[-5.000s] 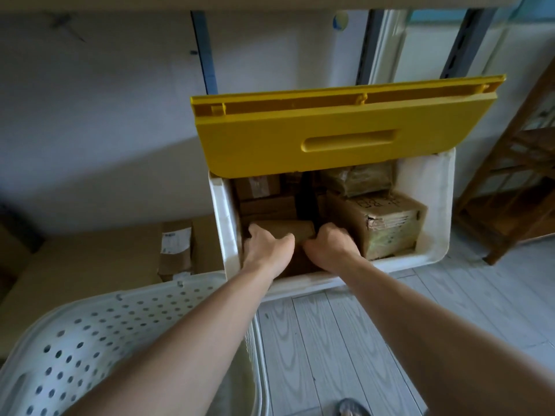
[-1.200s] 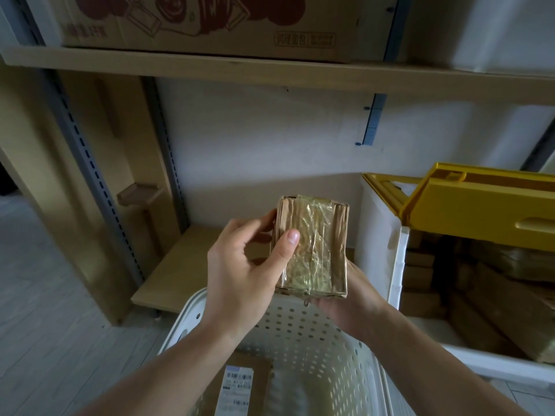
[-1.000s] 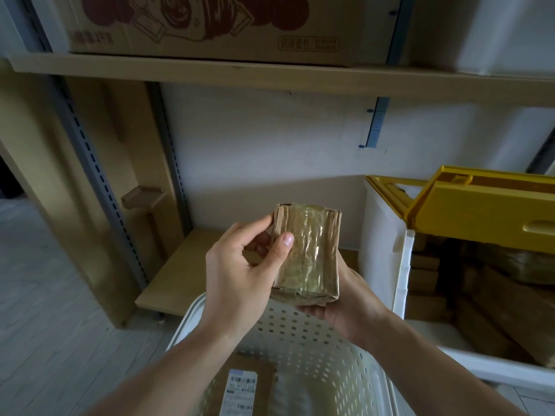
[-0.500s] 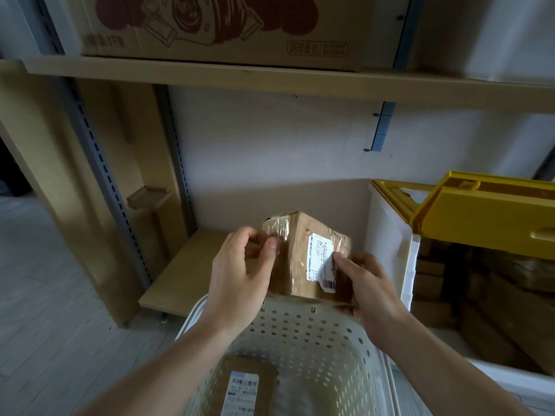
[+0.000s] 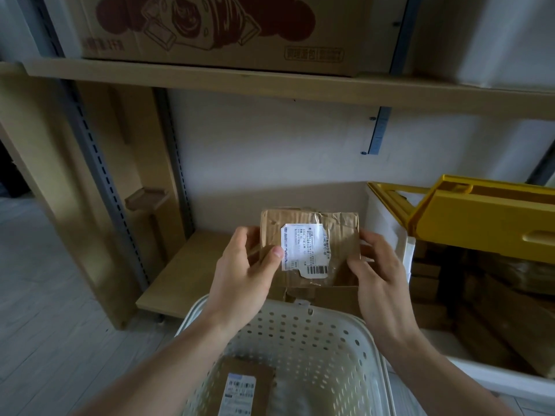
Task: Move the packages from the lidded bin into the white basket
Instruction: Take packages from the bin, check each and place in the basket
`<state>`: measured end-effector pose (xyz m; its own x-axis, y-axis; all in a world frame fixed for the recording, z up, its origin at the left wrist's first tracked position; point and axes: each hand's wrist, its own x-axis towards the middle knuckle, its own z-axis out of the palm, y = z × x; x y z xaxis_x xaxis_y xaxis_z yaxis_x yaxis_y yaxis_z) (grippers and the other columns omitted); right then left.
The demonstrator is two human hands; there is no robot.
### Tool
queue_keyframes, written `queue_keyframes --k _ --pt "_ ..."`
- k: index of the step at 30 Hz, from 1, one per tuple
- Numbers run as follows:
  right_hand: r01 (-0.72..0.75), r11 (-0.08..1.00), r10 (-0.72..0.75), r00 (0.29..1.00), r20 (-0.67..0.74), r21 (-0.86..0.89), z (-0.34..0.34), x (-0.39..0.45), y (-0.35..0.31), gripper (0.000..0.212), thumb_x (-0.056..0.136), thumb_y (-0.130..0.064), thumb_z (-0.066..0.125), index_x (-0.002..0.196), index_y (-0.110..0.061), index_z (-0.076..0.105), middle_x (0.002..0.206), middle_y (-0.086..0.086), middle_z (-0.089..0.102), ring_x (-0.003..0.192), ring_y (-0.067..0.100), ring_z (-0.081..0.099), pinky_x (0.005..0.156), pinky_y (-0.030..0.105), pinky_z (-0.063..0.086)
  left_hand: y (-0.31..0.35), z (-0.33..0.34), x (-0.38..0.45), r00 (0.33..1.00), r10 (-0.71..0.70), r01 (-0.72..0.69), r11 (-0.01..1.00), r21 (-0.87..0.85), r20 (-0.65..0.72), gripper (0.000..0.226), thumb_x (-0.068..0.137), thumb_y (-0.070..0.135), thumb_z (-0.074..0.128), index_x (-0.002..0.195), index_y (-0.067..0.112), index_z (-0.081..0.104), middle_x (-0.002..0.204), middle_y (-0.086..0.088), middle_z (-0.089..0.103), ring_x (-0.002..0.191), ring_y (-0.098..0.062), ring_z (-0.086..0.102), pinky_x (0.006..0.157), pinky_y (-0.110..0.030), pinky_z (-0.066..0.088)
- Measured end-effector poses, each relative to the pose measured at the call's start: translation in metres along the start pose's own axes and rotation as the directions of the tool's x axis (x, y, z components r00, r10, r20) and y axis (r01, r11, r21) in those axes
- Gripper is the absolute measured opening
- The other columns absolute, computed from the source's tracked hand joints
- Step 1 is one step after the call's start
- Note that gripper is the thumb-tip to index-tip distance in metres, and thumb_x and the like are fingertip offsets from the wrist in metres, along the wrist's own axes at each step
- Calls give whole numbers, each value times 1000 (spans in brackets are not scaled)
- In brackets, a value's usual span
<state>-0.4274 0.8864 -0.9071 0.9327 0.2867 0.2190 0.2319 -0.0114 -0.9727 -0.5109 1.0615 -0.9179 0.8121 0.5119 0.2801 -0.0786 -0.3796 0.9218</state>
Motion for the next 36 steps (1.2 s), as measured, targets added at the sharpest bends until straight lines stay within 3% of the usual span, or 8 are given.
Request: queue_keyframes --k 4,7,11,18,23,26,30,36 --pt "163 969 -139 981 133 -187 -6 1 1 73 83 27 47 140 -17 53 112 -11 67 102 -6 64 70 12 55 -3 0 0 998 -47 45 998 -46 -42 21 99 25 63 118 22 53 116 10 70 106 0 68 73 -12 55" --pt "200 948 -171 976 134 -248 -7 4 3 78 82 27 53 146 -17 51 114 -15 67 106 -6 63 73 9 54 -3 0 1 996 -59 51 993 -105 -70 37 96 21 66 129 22 47 122 5 70 112 -9 69 77 -17 59" --pt "218 946 -207 976 68 -239 -7 5 4 71 85 24 55 141 -20 56 109 -20 69 105 -7 64 76 7 52 -3 -1 1 999 -37 31 987 -156 -35 71 93 16 70 151 34 34 121 7 70 111 -8 70 87 -31 61" --pt "167 961 -220 945 -243 -221 -15 13 6 45 92 10 57 113 -26 72 101 -16 73 97 -1 68 85 17 57 5 4 -1 994 -111 98 902 -419 -7 37 86 10 76 117 19 57 109 -6 74 102 -25 75 77 -49 63" --pt "187 977 -210 908 -363 -100 -6 10 0 40 102 0 52 119 -36 55 112 -15 65 102 -7 63 81 21 59 1 12 -4 997 -45 65 902 -426 58 46 73 19 87 109 16 58 107 -7 73 103 -30 73 80 -38 62" --pt "163 978 -113 938 -327 129 -2 8 0 24 104 -13 52 117 -33 50 109 -12 65 95 -3 68 74 25 59 0 13 -3 997 -5 33 929 -370 76 45 69 31 87 104 23 59 105 -5 75 104 -26 73 85 -37 61" --pt "250 967 -232 948 -217 57 0 4 -3 10 103 -30 50 99 -22 56 83 -16 64 78 1 60 66 23 51 3 13 -4 991 33 6 957 -288 128 50 75 56 76 98 17 56 103 -19 68 102 -38 66 94 -61 52" --pt "304 937 -301 953 -43 172 -6 -1 -9 32 103 -9 55 129 -29 55 119 -12 70 114 9 67 82 24 59 10 17 -8 987 94 -66 975 -212 128 50 87 63 64 116 23 57 115 1 74 111 -18 70 96 -46 55"
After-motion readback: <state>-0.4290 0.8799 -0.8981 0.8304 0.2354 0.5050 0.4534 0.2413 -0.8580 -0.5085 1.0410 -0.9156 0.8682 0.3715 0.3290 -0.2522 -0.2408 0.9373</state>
